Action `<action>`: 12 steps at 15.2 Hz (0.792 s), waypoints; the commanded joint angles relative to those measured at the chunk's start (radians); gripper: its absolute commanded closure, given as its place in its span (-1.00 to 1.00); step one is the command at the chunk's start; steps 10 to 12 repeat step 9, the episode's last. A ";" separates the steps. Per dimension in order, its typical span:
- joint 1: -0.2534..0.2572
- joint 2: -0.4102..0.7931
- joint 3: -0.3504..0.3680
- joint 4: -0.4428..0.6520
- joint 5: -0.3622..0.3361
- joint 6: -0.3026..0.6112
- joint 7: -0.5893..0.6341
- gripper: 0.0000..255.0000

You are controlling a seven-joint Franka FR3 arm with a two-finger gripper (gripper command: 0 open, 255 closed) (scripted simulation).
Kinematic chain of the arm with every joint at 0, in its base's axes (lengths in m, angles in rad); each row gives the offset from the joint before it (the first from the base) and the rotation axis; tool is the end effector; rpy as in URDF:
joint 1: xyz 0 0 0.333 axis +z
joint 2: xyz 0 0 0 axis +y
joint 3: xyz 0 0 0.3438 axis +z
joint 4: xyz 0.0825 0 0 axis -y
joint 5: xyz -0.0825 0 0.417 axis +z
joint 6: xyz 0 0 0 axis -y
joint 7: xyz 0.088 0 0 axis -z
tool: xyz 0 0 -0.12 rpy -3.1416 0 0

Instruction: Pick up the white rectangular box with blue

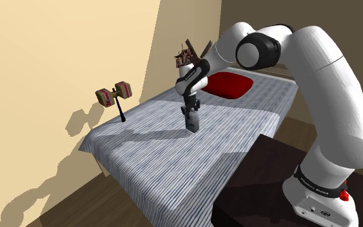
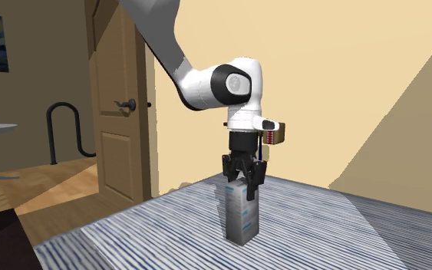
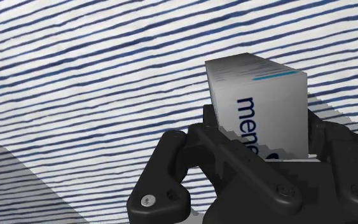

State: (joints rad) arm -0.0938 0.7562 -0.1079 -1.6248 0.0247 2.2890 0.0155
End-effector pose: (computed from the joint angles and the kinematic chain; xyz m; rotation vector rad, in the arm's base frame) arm 0.7075 -0.1357 0.1562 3.0726 -0.3212 -0.1430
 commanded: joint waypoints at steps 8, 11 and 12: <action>0.004 -0.074 -0.005 -0.007 -0.005 -0.067 0.000 1.00; 0.004 -0.074 -0.005 -0.006 -0.005 -0.067 0.000 1.00; 0.004 -0.074 -0.005 -0.006 -0.005 -0.067 0.000 1.00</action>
